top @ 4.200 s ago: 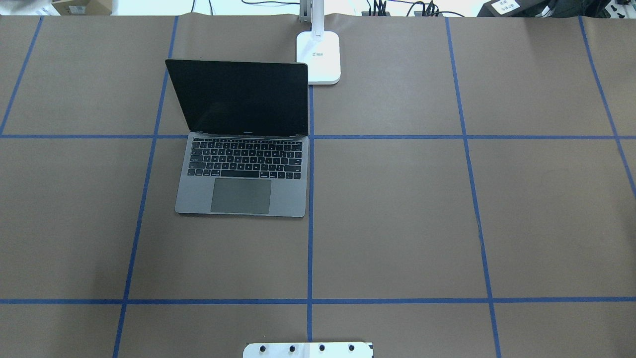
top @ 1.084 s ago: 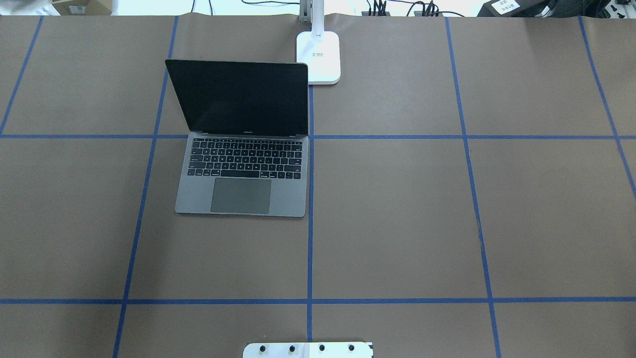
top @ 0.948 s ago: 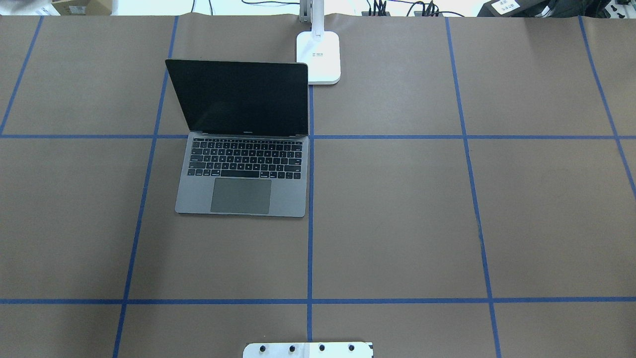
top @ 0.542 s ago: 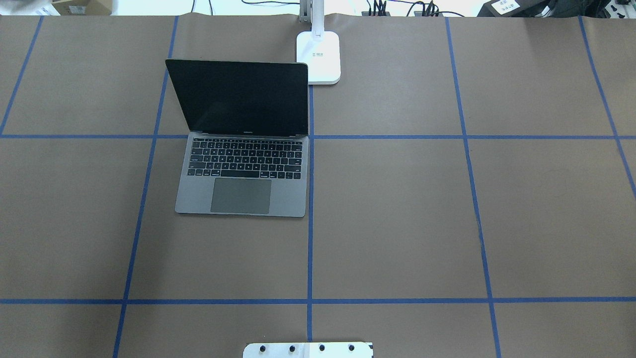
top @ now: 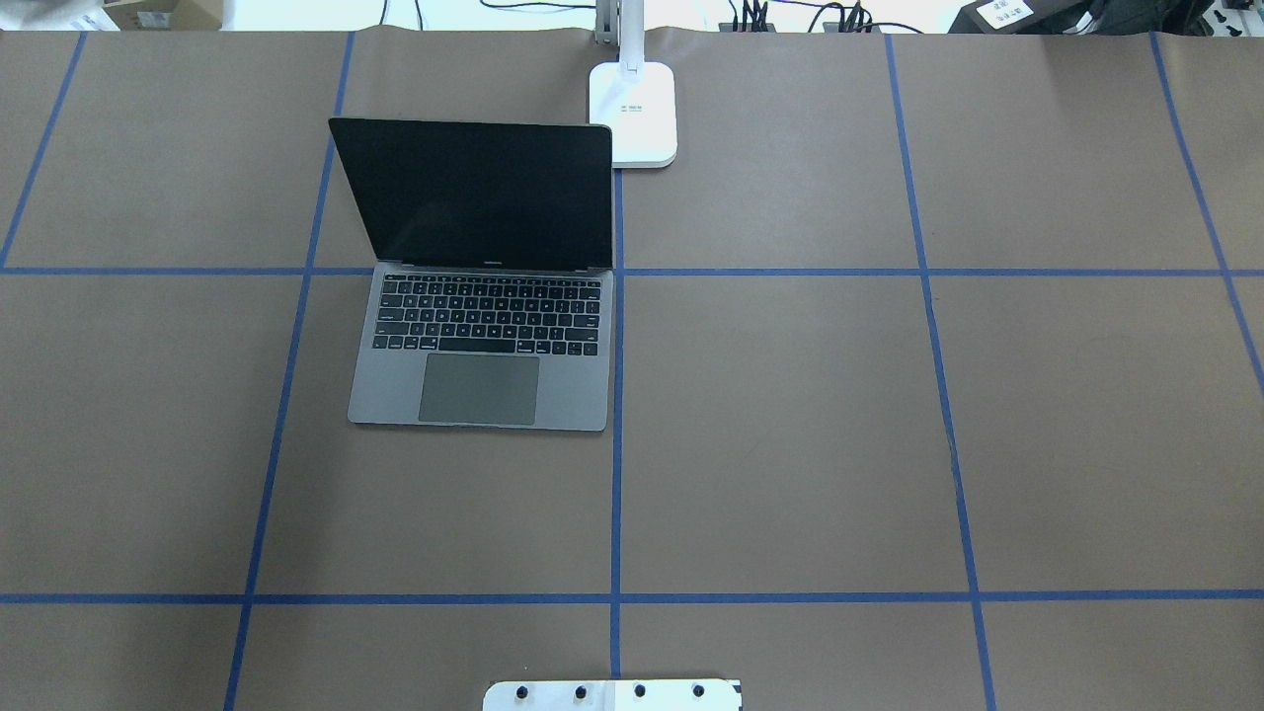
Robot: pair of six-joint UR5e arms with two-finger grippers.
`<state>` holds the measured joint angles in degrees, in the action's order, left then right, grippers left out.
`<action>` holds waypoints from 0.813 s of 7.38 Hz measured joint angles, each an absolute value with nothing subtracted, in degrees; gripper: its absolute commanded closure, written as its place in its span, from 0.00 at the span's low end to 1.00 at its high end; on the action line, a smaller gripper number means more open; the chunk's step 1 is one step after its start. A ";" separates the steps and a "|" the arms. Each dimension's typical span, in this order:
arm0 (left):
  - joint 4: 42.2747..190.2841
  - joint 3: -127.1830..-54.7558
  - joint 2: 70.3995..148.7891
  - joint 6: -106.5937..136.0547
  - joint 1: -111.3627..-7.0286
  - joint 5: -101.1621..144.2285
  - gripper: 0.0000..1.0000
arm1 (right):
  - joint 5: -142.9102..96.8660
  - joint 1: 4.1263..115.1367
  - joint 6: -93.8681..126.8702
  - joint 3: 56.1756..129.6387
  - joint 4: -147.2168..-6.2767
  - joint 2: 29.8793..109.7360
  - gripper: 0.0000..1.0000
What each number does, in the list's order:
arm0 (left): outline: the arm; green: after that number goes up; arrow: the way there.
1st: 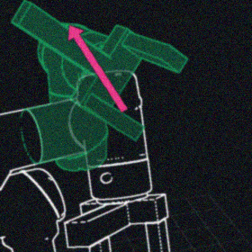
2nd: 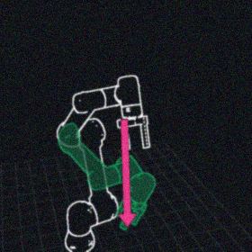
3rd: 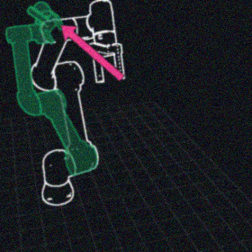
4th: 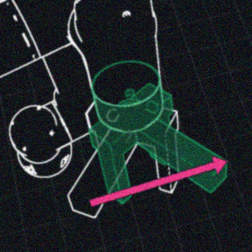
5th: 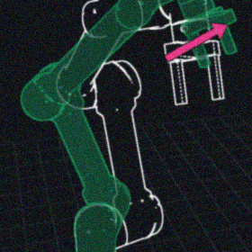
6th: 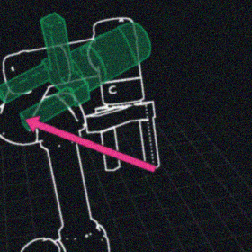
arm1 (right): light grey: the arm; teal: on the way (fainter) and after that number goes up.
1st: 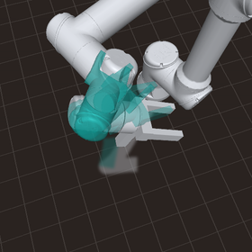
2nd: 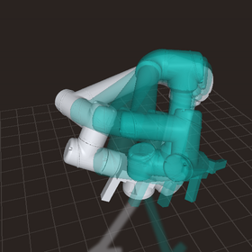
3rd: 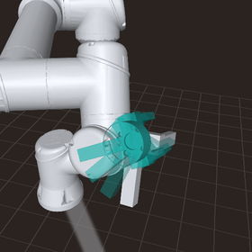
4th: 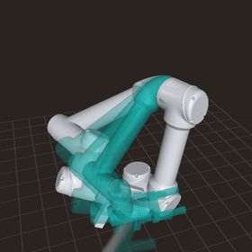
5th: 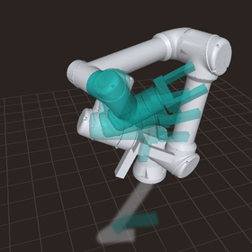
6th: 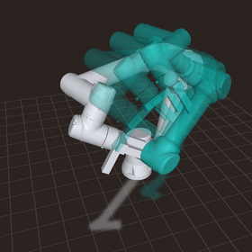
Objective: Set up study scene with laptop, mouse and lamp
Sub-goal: 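Grasp the black mouse pad by its edge with the right gripper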
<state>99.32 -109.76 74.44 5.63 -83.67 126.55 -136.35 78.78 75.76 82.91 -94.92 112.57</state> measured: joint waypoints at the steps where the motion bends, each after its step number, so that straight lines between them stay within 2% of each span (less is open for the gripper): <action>1: 99.32 -109.75 74.44 5.62 -83.67 126.53 0.00 | -136.23 78.19 75.85 82.42 -94.92 112.37 0.15; 2: 99.32 -109.75 74.44 5.62 -83.70 126.54 0.00 | -136.16 77.68 76.07 82.03 -94.92 112.08 0.16; 5: 99.32 -109.75 74.44 5.63 -83.75 126.54 0.00 | -135.93 76.14 75.92 80.57 -94.87 110.71 0.41; 6: 99.32 -109.76 74.44 5.63 -83.79 126.54 0.00 | -135.97 75.73 75.61 80.60 -94.80 110.56 0.46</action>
<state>99.32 -109.76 74.44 5.63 -83.79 126.54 -135.97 75.73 75.61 80.60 -94.80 110.56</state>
